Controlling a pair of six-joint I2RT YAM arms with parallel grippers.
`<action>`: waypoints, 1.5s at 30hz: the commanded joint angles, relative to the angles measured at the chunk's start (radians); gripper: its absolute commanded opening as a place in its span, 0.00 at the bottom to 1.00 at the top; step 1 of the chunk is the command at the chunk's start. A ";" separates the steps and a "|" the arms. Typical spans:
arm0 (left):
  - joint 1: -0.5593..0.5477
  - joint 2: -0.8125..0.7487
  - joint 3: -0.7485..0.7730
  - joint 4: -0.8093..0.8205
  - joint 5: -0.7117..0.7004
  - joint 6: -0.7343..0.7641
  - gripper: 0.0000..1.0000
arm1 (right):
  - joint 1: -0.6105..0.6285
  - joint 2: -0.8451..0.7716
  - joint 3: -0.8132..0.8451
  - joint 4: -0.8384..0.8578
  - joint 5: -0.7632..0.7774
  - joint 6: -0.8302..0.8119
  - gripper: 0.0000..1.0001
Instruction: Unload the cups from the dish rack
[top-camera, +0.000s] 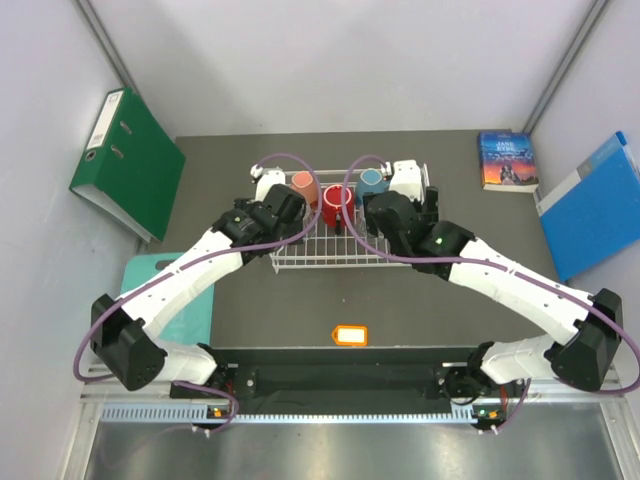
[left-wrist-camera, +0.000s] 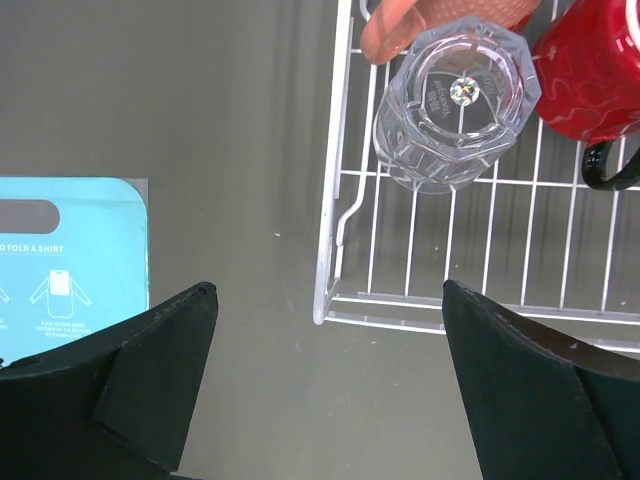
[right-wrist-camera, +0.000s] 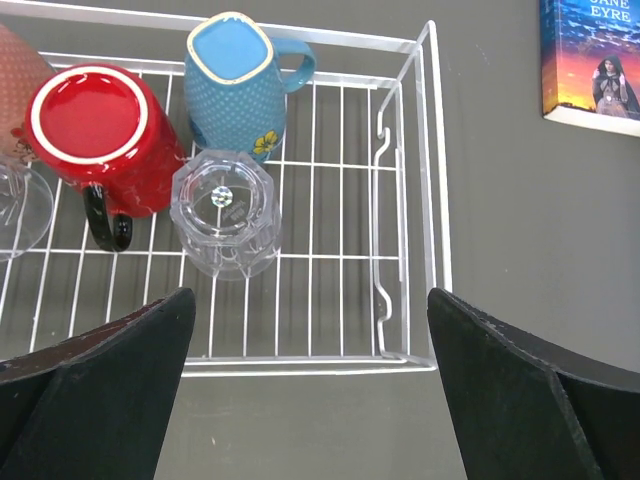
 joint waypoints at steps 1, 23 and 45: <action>-0.003 0.019 0.030 -0.003 -0.016 -0.001 0.99 | -0.014 0.013 0.006 0.055 -0.003 -0.015 1.00; -0.003 -0.018 -0.027 0.046 0.007 -0.006 0.99 | -0.308 0.002 0.064 0.037 -0.217 -0.054 0.93; -0.005 -0.019 -0.030 0.019 0.013 -0.035 0.99 | -0.276 0.203 0.143 0.142 -0.546 -0.045 1.00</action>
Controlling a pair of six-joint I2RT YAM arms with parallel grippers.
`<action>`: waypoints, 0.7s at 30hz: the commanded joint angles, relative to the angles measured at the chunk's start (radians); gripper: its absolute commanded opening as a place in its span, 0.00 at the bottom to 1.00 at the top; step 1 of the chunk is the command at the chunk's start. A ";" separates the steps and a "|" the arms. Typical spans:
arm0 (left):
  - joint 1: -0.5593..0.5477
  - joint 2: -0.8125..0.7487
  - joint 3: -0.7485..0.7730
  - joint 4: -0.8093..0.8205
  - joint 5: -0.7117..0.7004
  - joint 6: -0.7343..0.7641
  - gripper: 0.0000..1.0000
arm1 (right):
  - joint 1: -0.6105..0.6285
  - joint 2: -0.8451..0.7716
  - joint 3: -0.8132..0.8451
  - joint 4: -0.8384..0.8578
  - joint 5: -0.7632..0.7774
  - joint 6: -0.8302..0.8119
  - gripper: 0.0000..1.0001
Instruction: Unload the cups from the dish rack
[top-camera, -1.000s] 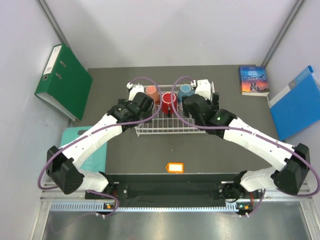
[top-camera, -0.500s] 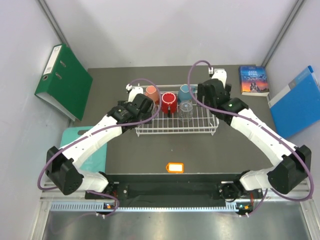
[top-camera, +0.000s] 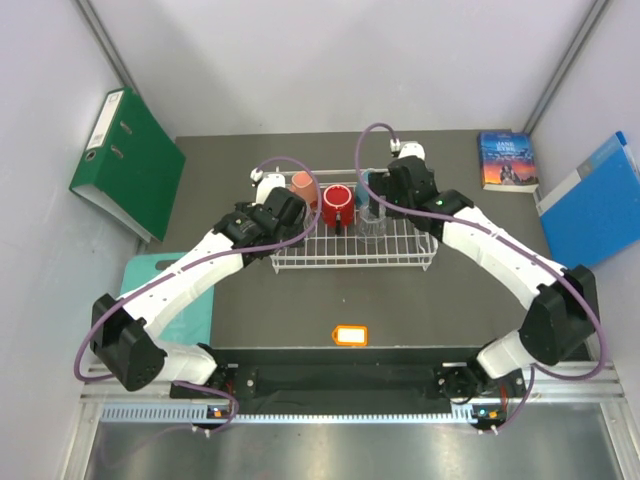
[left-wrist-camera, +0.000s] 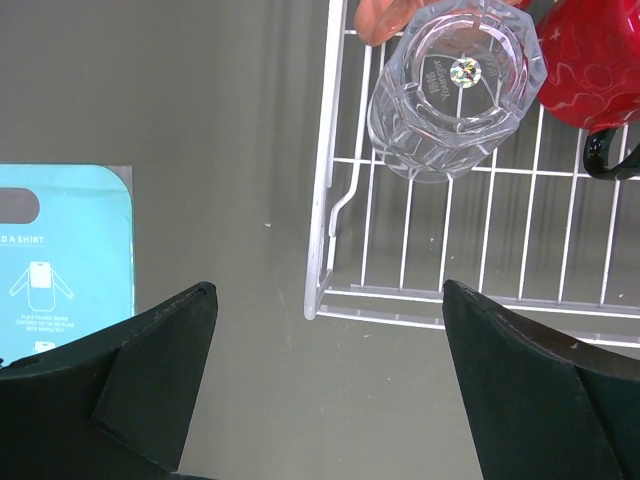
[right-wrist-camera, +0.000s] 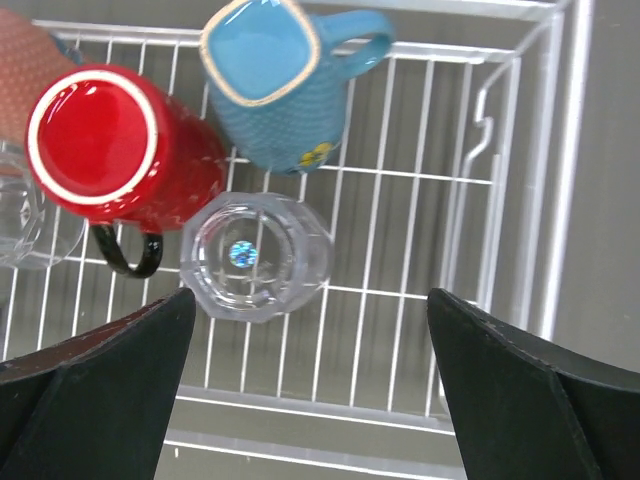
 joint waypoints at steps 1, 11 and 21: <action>-0.003 -0.021 0.000 0.007 -0.006 -0.011 0.99 | 0.024 0.058 0.079 0.063 -0.064 -0.003 1.00; -0.005 -0.020 0.003 -0.023 -0.030 -0.019 0.99 | 0.042 0.187 0.148 0.055 -0.092 -0.008 1.00; -0.003 -0.009 -0.010 -0.028 -0.039 -0.030 0.99 | 0.042 0.257 0.153 0.041 -0.050 0.009 1.00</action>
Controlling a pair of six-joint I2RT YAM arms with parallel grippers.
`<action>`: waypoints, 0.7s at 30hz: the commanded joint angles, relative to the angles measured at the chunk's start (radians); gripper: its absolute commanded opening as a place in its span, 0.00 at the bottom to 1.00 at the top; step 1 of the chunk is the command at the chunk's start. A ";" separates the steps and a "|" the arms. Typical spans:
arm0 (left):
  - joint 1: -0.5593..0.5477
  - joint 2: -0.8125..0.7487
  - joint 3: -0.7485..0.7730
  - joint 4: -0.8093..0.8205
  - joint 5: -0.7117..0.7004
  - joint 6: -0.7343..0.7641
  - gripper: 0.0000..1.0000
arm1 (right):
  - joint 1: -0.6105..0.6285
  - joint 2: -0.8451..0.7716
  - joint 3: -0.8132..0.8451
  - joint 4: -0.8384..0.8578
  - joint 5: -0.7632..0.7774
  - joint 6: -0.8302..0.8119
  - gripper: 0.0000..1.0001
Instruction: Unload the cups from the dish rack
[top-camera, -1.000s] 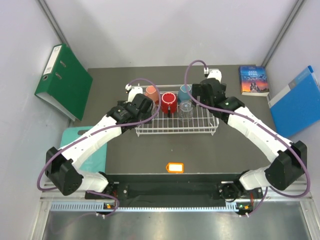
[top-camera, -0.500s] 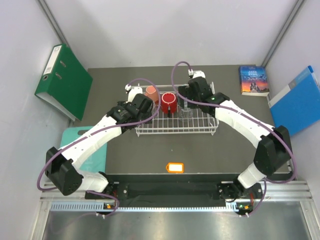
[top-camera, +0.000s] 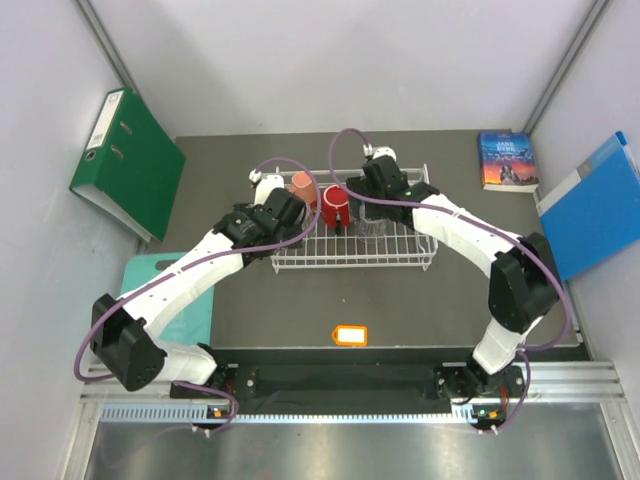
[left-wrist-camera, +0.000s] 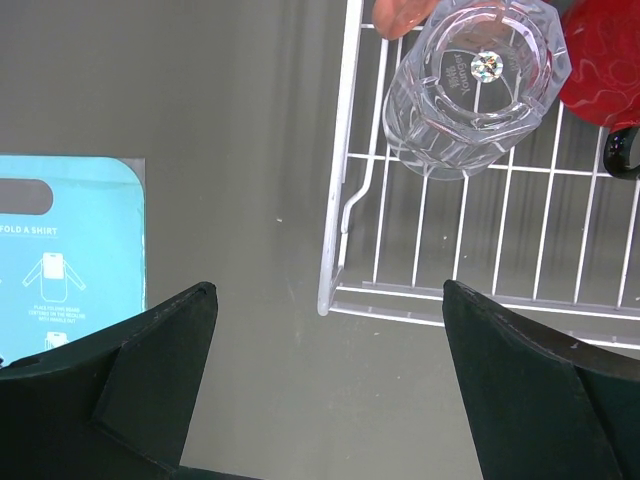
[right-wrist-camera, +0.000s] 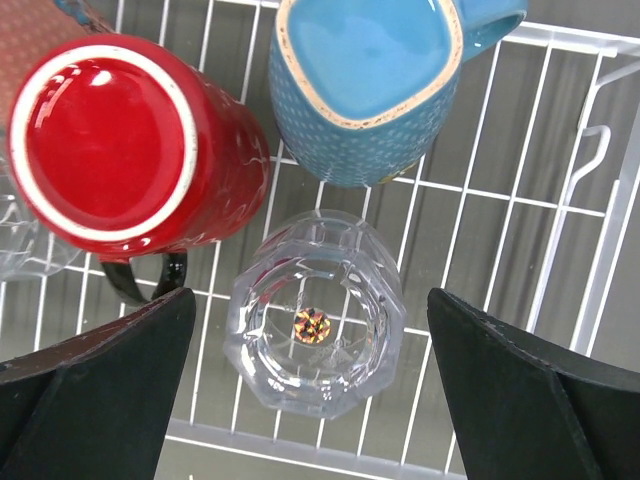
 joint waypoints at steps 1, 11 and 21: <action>-0.003 -0.006 -0.011 -0.005 -0.021 -0.020 0.99 | 0.012 0.024 0.039 0.014 0.031 0.011 0.99; -0.003 0.021 -0.014 0.014 -0.010 -0.023 0.99 | 0.001 0.069 0.036 0.022 0.061 0.023 0.90; -0.005 0.025 -0.017 0.026 -0.010 -0.014 0.99 | 0.001 0.012 -0.007 0.043 0.074 0.022 0.05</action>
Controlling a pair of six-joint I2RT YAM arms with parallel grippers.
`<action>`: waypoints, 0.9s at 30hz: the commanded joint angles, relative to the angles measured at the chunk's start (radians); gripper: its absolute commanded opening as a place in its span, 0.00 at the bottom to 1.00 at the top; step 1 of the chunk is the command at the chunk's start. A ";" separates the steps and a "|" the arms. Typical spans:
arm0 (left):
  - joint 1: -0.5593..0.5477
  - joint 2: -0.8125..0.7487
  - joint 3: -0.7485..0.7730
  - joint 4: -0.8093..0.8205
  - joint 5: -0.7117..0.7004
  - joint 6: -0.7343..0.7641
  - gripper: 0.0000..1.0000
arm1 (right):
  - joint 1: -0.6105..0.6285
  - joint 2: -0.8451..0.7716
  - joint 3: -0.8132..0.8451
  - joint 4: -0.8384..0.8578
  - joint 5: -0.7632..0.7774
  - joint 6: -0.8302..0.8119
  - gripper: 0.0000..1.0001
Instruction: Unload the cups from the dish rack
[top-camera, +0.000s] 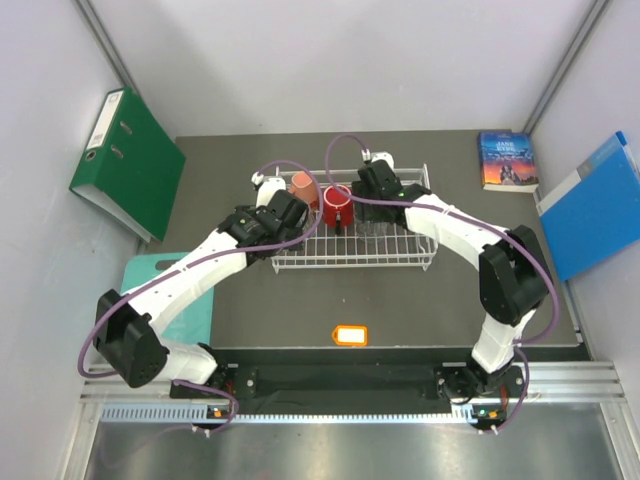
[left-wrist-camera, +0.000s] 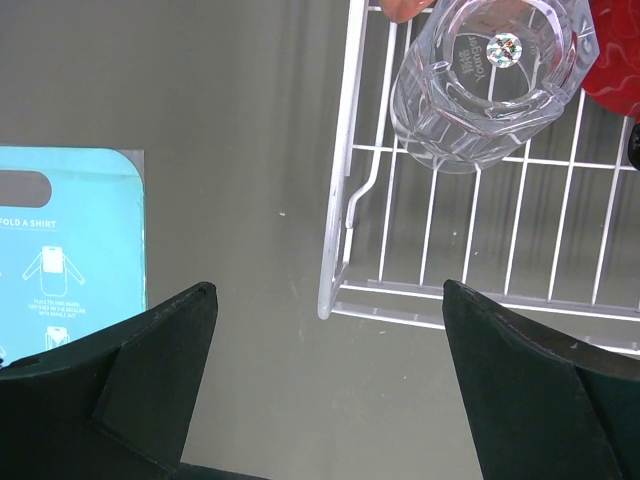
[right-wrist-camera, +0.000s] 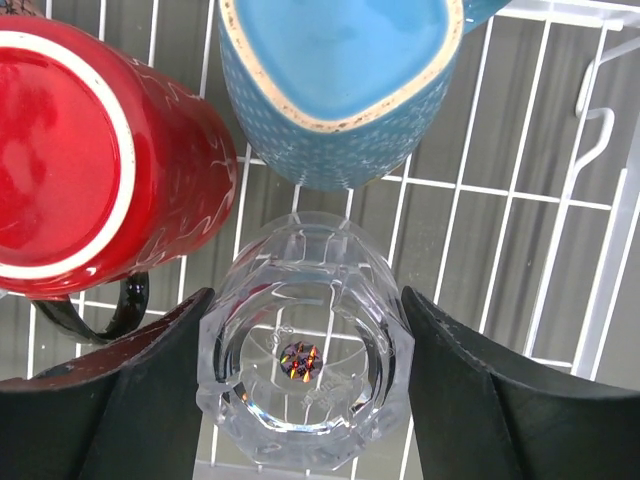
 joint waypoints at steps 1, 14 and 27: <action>-0.005 0.000 -0.004 0.027 -0.008 -0.003 0.99 | 0.002 -0.066 -0.006 0.028 0.037 0.005 0.00; -0.005 0.025 0.037 0.065 -0.017 0.012 0.99 | 0.068 -0.337 0.075 -0.078 0.092 -0.023 0.00; 0.210 -0.192 -0.073 0.525 0.652 -0.221 0.99 | -0.277 -0.598 -0.293 0.520 -0.689 0.398 0.00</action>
